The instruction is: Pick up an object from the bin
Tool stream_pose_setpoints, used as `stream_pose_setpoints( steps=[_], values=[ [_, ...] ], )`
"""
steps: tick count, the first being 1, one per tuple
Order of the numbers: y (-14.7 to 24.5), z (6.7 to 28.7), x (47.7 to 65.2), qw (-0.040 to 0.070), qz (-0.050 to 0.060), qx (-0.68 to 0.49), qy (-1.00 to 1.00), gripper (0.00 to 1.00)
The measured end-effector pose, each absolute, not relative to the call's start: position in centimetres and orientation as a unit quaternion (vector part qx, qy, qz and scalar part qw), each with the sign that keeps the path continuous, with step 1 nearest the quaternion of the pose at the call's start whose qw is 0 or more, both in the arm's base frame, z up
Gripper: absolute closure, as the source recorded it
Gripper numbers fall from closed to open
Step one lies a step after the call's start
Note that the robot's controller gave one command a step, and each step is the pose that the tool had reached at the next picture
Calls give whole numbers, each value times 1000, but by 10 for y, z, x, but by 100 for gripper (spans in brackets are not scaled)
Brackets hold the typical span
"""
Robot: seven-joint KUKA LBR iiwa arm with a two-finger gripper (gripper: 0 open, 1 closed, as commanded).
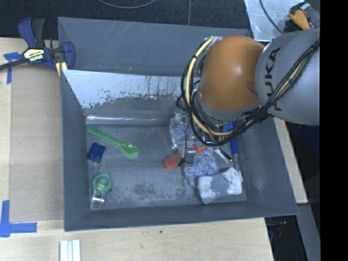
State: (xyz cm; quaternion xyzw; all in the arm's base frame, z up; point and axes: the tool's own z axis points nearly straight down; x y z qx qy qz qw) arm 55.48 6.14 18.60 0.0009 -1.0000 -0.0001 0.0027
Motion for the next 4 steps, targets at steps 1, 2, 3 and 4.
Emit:
stream_pose_setpoints(
  steps=[1,2,3,4],
  values=[
    [61,191,556,-2,0,0,-1000,0],
    [-24,70,568,-5,-1,14,-1000,0],
    [-24,74,561,-16,0,72,-997,0],
    [-1,73,581,-12,2,252,-968,0]
  ],
)
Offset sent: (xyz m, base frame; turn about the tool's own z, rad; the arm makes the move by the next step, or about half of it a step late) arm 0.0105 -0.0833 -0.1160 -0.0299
